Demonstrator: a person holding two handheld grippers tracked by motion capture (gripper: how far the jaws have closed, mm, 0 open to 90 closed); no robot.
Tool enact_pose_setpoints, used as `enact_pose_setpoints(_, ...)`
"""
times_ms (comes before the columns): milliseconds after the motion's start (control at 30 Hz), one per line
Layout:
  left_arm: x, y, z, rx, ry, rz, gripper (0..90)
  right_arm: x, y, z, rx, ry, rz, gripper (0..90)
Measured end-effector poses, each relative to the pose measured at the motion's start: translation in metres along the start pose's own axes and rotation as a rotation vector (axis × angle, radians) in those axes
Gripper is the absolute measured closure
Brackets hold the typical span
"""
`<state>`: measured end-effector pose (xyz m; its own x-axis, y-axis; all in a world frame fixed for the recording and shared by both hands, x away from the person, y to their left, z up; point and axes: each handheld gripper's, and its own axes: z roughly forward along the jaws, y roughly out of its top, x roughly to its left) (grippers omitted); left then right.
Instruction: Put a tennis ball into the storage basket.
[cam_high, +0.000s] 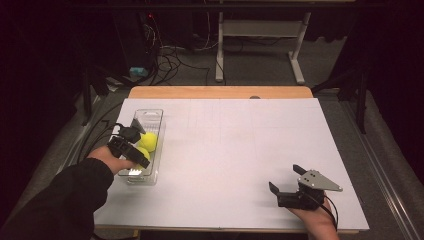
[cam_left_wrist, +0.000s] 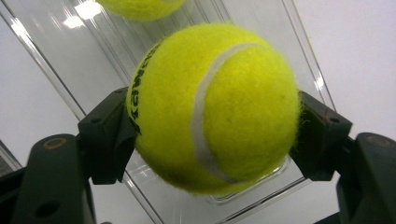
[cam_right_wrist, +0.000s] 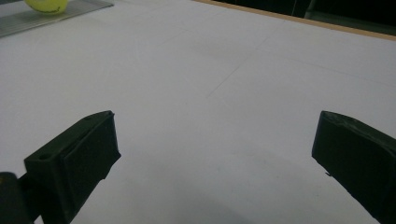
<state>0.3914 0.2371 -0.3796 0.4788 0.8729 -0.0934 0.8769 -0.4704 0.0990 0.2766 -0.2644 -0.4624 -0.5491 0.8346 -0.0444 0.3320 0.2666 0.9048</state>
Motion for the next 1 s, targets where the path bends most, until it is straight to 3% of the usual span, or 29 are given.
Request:
enact_pose_setpoints(133, -0.002, 0.0, -0.003, -0.024, 0.005, 0.008, 22.6, 0.001, 0.0, 0.0, -0.001, 0.004, 0.001, 0.5)
enact_pose_setpoints(200, -0.003, 0.001, -0.007, -0.015, 0.003, 0.022, 3.1, 0.001, 0.0, 0.0, -0.001, 0.002, -0.002, 0.4)
enact_pose_setpoints(233, -0.004, 0.001, -0.01, -0.031, 0.006, 0.026, 0.5, 0.002, 0.0, 0.0, -0.001, 0.002, -0.003, 0.4)
enact_pose_setpoints(533, -0.019, 0.005, -0.021, -0.054, 0.008, 0.078, 0.5, 0.002, 0.001, 0.0, -0.004, 0.002, -0.005, 0.5)
enact_pose_setpoints(1000, -0.078, 0.038, -0.005, -0.052, -0.015, 0.203, 0.5, 0.003, 0.0, 0.0, -0.001, 0.007, -0.005, 0.5)
